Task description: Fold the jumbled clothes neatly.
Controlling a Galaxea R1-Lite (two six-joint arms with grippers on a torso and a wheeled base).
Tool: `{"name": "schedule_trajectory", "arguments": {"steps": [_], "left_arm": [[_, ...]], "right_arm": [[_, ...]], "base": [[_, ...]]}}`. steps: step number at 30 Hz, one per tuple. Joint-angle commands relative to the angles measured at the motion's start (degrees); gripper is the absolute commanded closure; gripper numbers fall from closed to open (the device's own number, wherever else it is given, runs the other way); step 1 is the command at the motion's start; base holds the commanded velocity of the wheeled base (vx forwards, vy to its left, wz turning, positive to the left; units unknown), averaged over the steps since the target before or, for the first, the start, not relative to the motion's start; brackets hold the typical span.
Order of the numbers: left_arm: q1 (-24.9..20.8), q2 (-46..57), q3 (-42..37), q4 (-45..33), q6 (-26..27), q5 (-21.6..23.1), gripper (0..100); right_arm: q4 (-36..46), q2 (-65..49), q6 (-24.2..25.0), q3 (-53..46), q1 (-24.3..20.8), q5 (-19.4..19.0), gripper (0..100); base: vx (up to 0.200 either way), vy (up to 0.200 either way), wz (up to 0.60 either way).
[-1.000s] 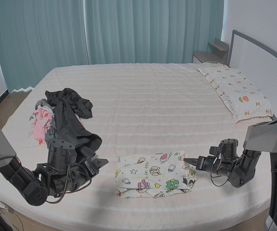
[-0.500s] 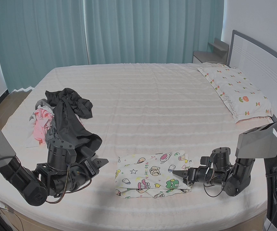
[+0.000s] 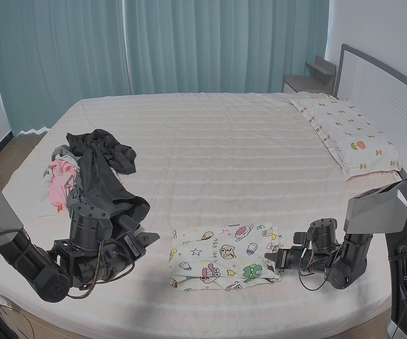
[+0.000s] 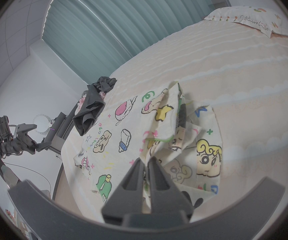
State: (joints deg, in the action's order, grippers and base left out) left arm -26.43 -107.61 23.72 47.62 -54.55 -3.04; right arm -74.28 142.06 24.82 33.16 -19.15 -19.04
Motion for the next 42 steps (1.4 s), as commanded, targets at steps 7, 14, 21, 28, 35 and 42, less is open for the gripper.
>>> {"name": "schedule_trajectory", "arguments": {"steps": [7, 14, 21, 28, 35, 42], "left_arm": [[-0.03, 0.12, 0.01, 0.02, -0.03, -0.04, 0], [-0.03, 0.12, 0.01, 0.02, -0.03, -0.04, 0], [-0.03, 0.12, 0.01, 0.02, -0.03, -0.04, 0], [-0.03, 0.12, 0.01, 0.02, -0.03, -0.04, 0], [-0.03, 0.12, 0.01, 0.02, -0.03, -0.04, 0], [-0.03, 0.03, 0.01, 0.02, -0.03, -0.04, 0]], "right_arm": [[0.01, -3.72, -0.03, -2.92, 2.36, -0.03, 100], [1.94, -4.77, -0.12, -4.68, 3.77, -0.03, 100], [2.03, -4.6, -0.21, -5.38, 3.77, -0.03, 100], [2.91, -4.77, -0.47, -6.0, 3.95, -0.03, 100], [3.09, -4.24, -0.47, -5.47, 3.95, 0.06, 100], [3.09, -4.24, -2.58, -6.26, 3.95, 0.06, 0]], "base": [[0.0, 0.0, 0.0], [0.0, 0.0, 0.0], [0.0, 0.0, 0.0], [0.0, 0.0, 0.0], [0.0, 0.0, 0.0], [0.0, 0.0, 0.0]]}}
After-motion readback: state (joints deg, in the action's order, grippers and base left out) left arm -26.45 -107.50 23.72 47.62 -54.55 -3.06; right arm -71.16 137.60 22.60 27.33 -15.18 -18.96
